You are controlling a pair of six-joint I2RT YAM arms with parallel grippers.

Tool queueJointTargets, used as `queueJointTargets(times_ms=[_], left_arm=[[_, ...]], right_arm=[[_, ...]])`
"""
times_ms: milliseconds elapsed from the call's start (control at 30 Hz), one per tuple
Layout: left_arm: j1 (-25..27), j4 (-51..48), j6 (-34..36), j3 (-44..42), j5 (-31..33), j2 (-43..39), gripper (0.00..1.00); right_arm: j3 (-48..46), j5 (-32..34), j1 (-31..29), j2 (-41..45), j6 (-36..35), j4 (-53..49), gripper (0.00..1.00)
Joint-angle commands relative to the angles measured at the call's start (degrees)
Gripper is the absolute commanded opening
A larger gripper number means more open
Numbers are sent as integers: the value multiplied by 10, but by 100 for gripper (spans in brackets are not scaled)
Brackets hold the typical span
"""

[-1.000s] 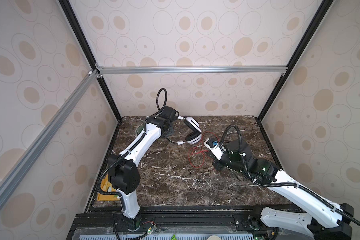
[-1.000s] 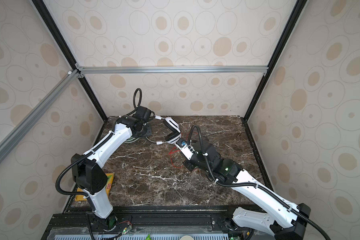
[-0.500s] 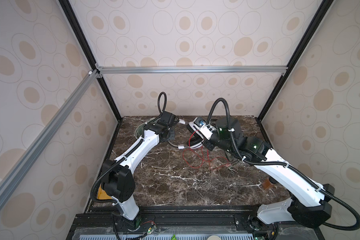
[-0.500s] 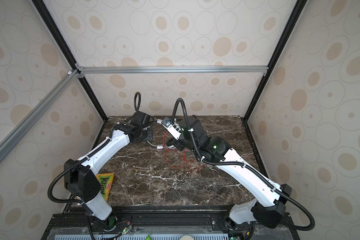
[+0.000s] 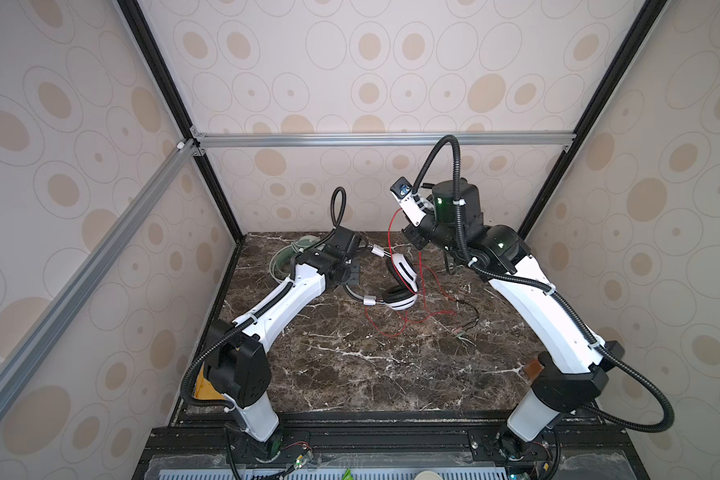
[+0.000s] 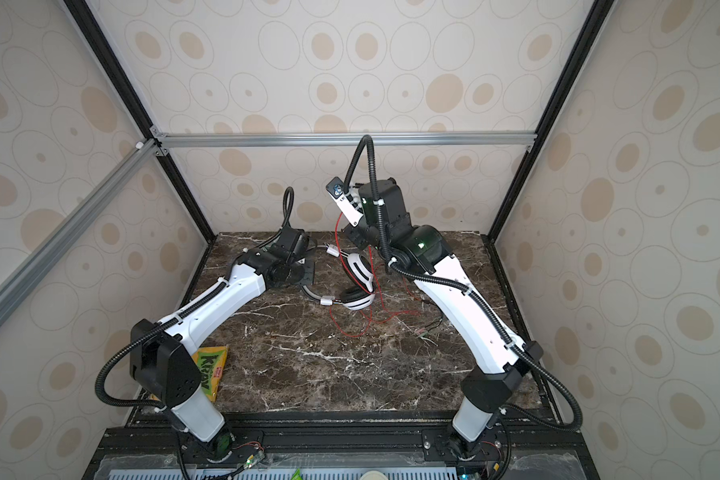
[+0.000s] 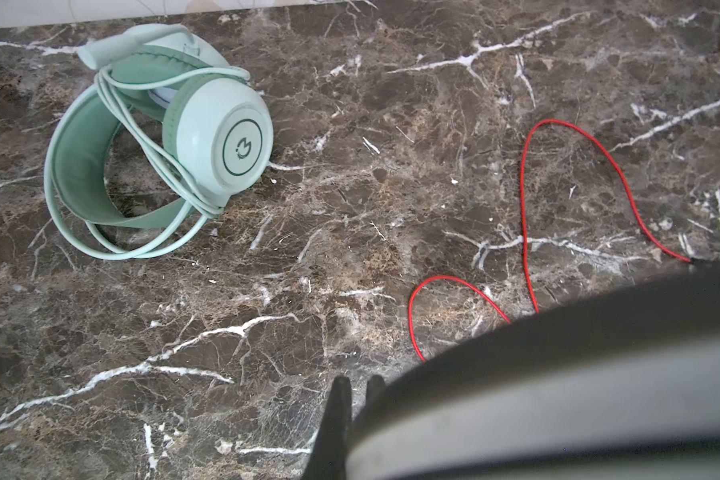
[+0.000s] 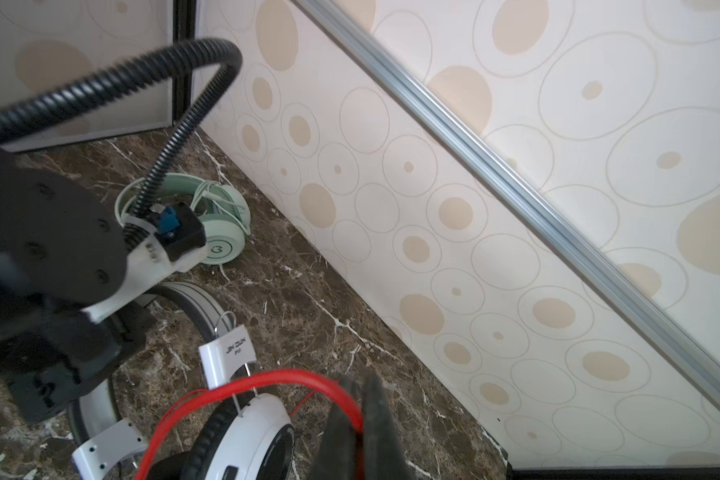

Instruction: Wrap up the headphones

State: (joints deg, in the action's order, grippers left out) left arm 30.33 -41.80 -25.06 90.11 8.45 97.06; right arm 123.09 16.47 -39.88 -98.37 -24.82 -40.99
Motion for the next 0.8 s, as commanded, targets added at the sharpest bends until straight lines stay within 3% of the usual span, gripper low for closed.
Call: queueJointTargets(times_ms=[0, 233, 533, 767], left_arm=[[6, 27, 19, 23, -27, -31, 0], [14, 39, 29, 15, -61, -48, 0], [16, 72, 47, -1, -162, -80, 0], [16, 97, 50, -17, -234, -101, 0]], right_arm=[[30, -11, 16, -34, -4, -46, 0], [43, -39, 61, -74, 17, -57, 0], [24, -118, 134, -103, 67, -70, 0], [-71, -214, 164, -86, 108, -22, 0]])
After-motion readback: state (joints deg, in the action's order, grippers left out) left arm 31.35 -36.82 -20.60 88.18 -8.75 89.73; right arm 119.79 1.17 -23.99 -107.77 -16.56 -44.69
